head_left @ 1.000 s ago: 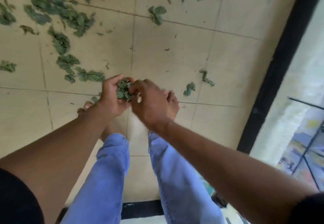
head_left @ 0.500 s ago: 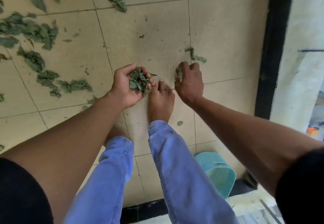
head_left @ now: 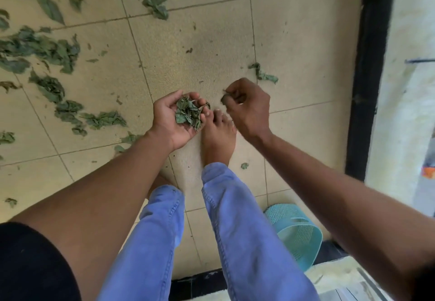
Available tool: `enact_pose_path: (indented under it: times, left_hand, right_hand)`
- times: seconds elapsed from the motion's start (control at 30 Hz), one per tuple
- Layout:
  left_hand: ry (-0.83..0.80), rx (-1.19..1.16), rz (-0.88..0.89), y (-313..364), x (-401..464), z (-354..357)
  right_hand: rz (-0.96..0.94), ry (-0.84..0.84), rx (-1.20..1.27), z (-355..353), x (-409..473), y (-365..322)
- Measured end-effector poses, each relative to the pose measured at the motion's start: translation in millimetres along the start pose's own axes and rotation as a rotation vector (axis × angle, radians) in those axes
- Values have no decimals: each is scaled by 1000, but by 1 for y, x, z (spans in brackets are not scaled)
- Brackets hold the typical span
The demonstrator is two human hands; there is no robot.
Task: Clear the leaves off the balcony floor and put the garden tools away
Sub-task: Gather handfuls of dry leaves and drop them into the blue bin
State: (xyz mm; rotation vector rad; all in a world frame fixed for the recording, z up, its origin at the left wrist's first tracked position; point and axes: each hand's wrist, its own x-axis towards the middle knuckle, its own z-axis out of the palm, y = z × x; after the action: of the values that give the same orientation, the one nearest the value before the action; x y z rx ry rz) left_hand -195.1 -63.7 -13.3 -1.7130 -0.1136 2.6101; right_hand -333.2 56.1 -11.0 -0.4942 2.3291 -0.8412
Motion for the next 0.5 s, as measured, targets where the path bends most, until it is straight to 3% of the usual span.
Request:
enact_pose_path:
  times: [0.1,0.27,0.4,0.5]
  left_hand:
    - [31,9,21,2,-2,9]
    - [6,10,14,3,-4,21]
    - [-47,-54,-15,5,1,19]
    - [-38,-57,-21,5,5,15]
  right_hand:
    - [-30,-122,159,6,-31,-43]
    - [-84,-274,84,24,-48,-60]
    - [-131,-31,86,10,-25,-53]
    - [-93,61,-99,-9,12,-17]
